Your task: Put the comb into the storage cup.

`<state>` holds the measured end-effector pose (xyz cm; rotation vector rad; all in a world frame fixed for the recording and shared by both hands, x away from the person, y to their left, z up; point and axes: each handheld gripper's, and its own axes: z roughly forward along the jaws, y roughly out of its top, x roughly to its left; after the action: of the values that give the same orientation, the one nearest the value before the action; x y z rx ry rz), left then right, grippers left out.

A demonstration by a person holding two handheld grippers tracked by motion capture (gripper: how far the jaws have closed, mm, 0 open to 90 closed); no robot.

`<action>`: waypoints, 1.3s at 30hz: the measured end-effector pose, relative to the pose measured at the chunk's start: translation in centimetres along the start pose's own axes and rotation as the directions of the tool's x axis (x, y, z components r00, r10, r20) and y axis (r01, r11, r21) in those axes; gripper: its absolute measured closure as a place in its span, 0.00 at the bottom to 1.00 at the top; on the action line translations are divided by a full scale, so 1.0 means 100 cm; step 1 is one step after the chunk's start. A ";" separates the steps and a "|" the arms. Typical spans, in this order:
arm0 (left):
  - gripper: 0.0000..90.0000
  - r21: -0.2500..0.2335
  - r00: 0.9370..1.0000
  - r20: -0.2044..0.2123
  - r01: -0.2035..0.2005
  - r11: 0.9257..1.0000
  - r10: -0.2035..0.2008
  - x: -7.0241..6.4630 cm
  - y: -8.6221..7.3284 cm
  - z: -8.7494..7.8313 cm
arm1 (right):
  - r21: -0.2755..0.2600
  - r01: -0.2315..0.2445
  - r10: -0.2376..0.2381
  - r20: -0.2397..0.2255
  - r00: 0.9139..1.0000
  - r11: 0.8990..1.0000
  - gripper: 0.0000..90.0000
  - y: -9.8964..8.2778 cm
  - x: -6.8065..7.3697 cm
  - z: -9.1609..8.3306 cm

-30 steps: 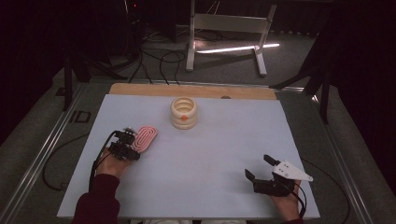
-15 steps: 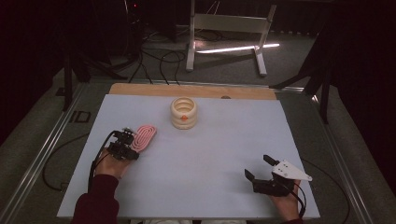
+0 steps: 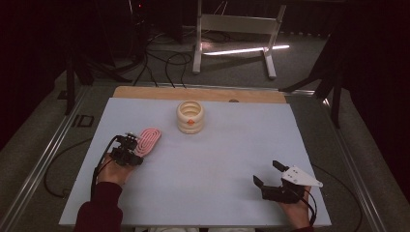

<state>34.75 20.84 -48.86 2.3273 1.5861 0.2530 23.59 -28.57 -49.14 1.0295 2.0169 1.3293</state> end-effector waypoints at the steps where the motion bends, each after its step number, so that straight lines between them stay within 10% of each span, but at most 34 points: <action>1: 0.78 -0.004 1.000 -0.002 -0.001 1.000 0.001 0.000 0.000 -0.001 | 0.001 0.000 0.000 -0.001 1.000 1.000 0.10 0.000 0.000 0.000; 39: 0.78 -0.207 0.998 -0.026 -0.059 0.977 0.055 -0.009 0.001 -0.037 | 0.046 -0.117 0.120 -0.058 0.991 0.992 0.09 0.016 -0.011 0.010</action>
<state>33.33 20.57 -45.34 2.2171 1.4289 0.4346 25.48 -28.58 -48.06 1.1570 2.0642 1.3993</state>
